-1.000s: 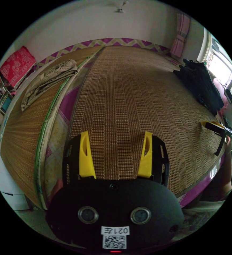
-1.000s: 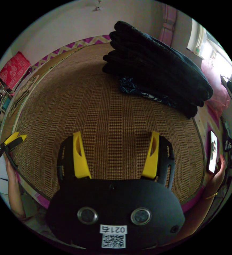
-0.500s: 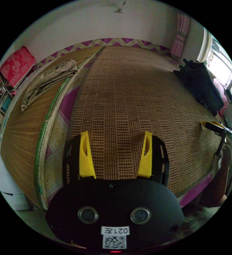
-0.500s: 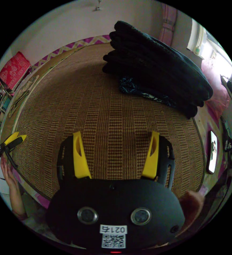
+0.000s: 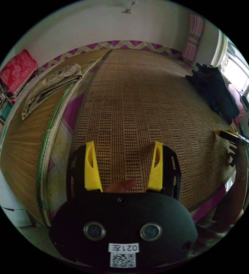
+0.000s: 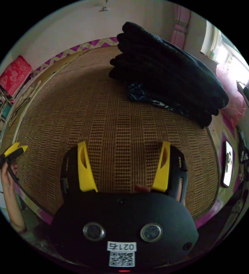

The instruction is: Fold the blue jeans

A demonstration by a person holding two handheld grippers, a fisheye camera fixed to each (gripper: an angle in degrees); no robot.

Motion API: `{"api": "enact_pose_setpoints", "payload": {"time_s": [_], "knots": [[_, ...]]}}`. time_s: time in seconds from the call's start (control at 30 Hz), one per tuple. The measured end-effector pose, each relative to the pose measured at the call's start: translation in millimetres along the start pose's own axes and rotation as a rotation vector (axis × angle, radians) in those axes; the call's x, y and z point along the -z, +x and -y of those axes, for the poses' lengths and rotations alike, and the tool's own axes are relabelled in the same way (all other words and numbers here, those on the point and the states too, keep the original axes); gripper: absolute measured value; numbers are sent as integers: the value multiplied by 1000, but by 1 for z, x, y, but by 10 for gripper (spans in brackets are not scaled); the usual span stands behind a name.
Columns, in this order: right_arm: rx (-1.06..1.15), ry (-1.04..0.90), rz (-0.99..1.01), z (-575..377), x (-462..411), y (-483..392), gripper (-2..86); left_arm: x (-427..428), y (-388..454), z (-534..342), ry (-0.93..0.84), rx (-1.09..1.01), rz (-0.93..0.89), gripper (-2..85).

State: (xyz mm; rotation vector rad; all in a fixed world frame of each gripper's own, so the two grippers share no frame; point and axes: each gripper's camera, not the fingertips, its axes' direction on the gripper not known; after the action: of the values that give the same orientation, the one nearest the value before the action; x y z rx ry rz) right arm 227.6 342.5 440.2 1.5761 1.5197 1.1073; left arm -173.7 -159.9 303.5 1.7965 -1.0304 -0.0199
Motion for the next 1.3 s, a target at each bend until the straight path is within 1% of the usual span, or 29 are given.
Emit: {"api": "enact_pose_setpoints", "payload": {"time_s": [0.23, 0.27, 0.3, 0.37, 0.43, 0.5, 0.53, 0.63, 0.7, 0.83, 0.87, 0.9, 0.93, 0.97, 1.0, 1.07, 1.13, 1.2, 1.27, 1.3], "knots": [[-14, -25, -2, 10, 6, -13, 330, 1, -4, -4, 4, 11, 12, 253], [-10, -49, -2, 14, 8, -15, 323, 2, -4, -7, 11, 7, 13, 225], [1, -56, 7, 17, 11, -18, 315, 6, -5, -10, 33, 10, 10, 139], [16, -39, 4, 16, 15, -20, 293, 13, -8, -18, 85, 18, -7, -4], [32, -12, 14, 14, 21, -21, 243, 17, -9, -25, 100, 9, -43, -7], [42, 41, 24, 9, 29, -21, 157, 13, -9, -31, 53, -1, -42, -9], [44, 51, 29, 8, 30, -21, 139, 13, -8, -32, 54, -2, -41, -9], [21, 57, 14, 11, 35, -23, 111, 14, -7, -34, 50, -15, -33, -10], [77, 51, 35, 15, 38, -33, 106, 14, -7, -35, 45, -19, -35, -10], [16, 42, 105, 21, 44, -31, 79, 15, -8, -37, 38, -25, -50, -10], [50, 15, 93, 26, 48, -36, 46, 15, -8, -39, 36, -31, -50, -10], [178, 12, 108, 30, 58, -49, 27, 15, -7, -40, 37, -37, -47, -10], [213, 58, 109, 31, 68, -54, 25, 16, -7, -41, 37, -37, -47, -10], [235, 213, 53, 31, 93, -64, 33, 16, -6, -43, 38, -39, -40, -10], [272, 350, -56, 33, 117, -80, 54, 17, -5, -45, 39, -44, -30, -10], [320, 477, -196, 48, 137, -102, 91, 18, -1, -48, 41, -55, -5, -10], [365, 495, -256, 76, 142, -117, 117, 19, 6, -51, 43, -76, 36, -10], [407, 456, -312, 118, 135, -133, 131, 20, 13, -56, 43, -104, 86, -10], [458, 447, -337, 142, 128, -146, 135, 21, 17, -59, 43, -116, 110, -10], [487, 411, -356, 156, 120, -155, 137, 21, 18, -61, 43, -118, 116, -10]]}}
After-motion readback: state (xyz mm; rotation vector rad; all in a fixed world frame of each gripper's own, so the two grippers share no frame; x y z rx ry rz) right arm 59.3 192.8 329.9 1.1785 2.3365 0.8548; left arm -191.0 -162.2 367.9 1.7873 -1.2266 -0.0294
